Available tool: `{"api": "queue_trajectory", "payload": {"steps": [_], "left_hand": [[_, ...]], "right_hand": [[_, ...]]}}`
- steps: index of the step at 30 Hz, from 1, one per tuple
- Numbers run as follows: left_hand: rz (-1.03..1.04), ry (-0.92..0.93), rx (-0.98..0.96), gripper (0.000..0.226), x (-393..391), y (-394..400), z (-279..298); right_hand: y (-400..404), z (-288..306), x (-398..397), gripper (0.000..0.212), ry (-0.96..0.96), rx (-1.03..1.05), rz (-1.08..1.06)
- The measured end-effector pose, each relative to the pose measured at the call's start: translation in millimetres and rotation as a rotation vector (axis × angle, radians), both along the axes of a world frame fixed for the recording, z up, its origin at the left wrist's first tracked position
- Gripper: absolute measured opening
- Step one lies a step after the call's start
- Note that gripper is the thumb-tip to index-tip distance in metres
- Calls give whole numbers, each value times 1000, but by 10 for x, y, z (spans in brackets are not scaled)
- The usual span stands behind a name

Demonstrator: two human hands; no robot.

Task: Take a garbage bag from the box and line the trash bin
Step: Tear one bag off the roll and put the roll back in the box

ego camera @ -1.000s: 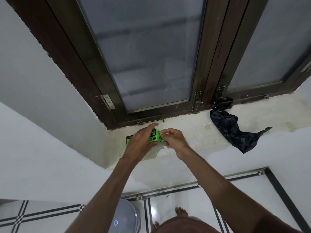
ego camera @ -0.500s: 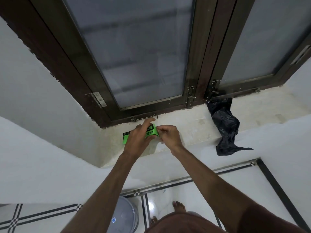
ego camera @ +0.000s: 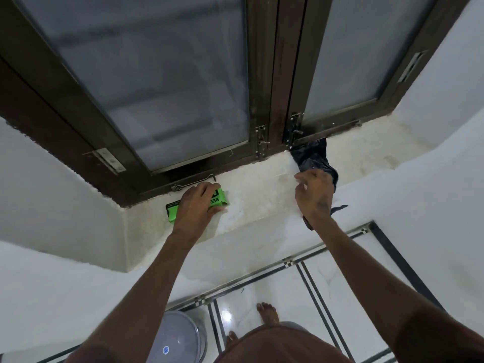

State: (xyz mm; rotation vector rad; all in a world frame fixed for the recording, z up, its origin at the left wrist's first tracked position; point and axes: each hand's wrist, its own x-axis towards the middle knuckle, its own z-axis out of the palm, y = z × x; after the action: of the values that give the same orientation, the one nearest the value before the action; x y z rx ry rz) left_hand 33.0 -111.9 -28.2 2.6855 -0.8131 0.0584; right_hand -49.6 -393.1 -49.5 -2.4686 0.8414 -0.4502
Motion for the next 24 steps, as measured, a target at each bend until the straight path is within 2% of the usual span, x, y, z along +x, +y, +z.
{"api": "queue_trajectory", "payload": {"steps": [5, 9, 12, 15, 18, 24], "left_hand": [[-91, -45, 115, 68, 12, 4, -25], [-99, -27, 156, 72, 3, -52, 5], [11, -21, 149, 75, -16, -29, -2], [39, -26, 142, 62, -52, 32, 4], [30, 7, 65, 54, -99, 69, 45], [24, 13, -21, 54, -135, 113, 88]], "right_hand": [[-2, 35, -34, 38, 86, -138, -96], [86, 20, -3, 35, 19, -189, 76], [410, 27, 72, 26, -18, -19, 342], [805, 53, 186, 23, 32, 302, 440], [1121, 20, 333, 20, 35, 571, 412], [1367, -56, 441, 18, -32, 879, 279]]}}
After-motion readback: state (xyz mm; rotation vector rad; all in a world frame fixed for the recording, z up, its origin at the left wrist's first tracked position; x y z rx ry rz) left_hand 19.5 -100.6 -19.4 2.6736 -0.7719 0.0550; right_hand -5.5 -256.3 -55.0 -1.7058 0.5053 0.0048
